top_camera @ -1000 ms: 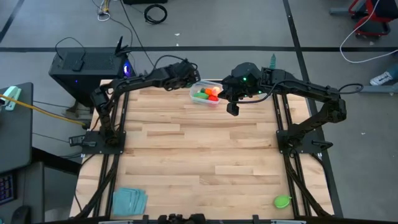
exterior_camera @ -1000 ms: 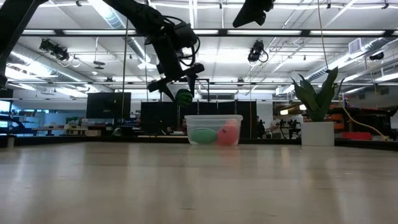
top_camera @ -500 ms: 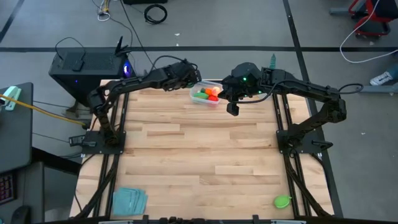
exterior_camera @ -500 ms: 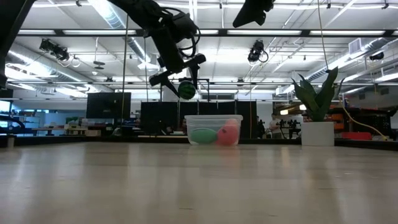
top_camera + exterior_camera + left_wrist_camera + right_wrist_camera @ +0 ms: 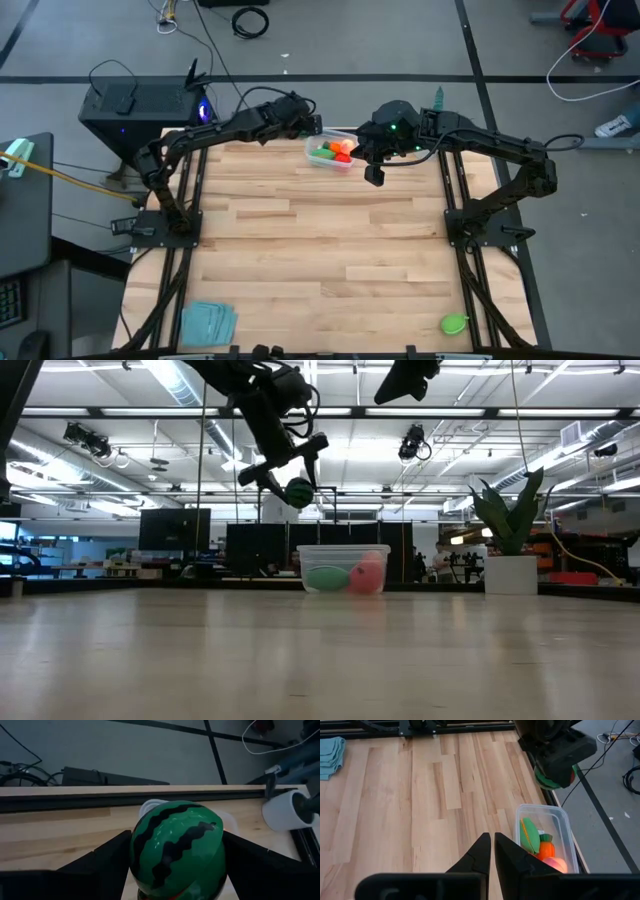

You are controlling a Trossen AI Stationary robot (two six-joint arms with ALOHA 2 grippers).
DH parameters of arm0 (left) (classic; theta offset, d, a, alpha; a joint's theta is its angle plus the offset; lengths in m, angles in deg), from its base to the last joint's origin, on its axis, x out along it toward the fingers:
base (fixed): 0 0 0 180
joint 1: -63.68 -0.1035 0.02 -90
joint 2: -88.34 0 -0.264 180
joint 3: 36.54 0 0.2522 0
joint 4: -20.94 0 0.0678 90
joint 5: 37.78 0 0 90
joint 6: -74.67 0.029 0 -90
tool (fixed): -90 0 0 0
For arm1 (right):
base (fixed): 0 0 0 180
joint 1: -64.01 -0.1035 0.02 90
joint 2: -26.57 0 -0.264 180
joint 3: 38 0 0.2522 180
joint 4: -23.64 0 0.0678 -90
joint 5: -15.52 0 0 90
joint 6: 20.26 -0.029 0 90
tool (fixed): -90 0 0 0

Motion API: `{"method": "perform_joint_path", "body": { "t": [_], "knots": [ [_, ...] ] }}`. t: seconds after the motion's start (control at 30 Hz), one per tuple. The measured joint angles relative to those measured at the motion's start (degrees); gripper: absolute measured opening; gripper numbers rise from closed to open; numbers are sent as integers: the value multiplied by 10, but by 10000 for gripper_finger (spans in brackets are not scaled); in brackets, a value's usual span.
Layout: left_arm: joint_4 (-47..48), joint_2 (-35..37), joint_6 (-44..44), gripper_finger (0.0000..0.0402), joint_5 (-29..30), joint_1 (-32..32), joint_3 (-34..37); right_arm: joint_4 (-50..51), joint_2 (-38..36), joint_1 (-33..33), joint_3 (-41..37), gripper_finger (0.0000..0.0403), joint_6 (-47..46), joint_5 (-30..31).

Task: Pick and placing Produce into tupperware
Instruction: Put the green watermelon into the transparent container

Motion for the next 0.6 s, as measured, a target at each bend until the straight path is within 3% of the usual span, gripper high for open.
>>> {"method": "perform_joint_path", "body": {
  "t": [0.1,0.3,0.6],
  "knots": [
    [-4,0,53,288,-6,0,0,0,0,0,0,32,0,0],
    [-32,0,276,288,-41,3,0,0,0,0,0,32,0,0],
    [-34,0,313,288,-66,3,0,0,0,0,0,32,0,0]
  ]
}}
